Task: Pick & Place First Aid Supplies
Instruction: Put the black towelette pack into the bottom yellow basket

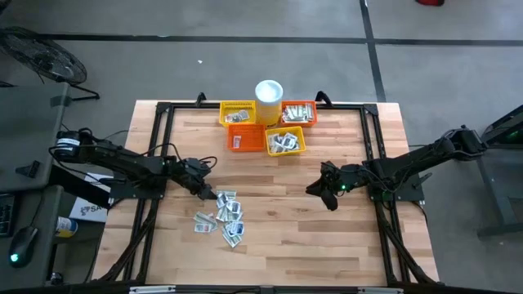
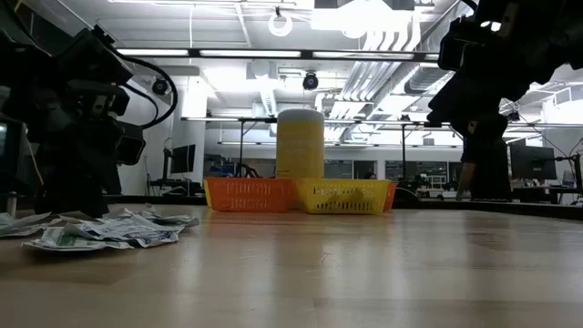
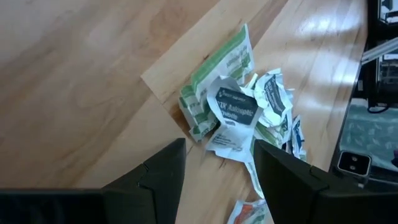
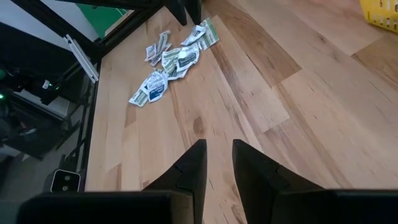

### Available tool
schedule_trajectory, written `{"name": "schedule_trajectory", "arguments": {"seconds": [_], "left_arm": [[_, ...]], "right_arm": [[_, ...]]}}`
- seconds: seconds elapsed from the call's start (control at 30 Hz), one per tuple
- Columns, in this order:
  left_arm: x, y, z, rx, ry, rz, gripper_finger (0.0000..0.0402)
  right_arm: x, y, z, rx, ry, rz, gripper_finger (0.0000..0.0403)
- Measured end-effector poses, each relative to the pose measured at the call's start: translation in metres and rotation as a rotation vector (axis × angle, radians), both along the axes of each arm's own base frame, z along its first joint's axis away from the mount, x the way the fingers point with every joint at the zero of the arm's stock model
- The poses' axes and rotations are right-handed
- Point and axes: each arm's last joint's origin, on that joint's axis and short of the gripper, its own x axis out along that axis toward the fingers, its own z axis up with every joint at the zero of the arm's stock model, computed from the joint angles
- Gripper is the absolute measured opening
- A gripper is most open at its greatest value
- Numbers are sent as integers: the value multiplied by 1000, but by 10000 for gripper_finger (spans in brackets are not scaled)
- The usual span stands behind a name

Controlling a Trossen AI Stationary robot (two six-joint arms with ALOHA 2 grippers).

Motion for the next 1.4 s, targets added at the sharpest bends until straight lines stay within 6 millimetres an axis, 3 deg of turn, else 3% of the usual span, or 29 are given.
{"name": "schedule_trajectory", "arguments": {"seconds": [1.0, 1.4], "left_arm": [[4, -16, 4, 110, 13, 57, 190], [5, -16, 4, 91, 5, 79, 127]], "right_arm": [[0, 0, 1, -3, -8, 3, 71], [0, 0, 1, -7, -9, 0, 71]]}}
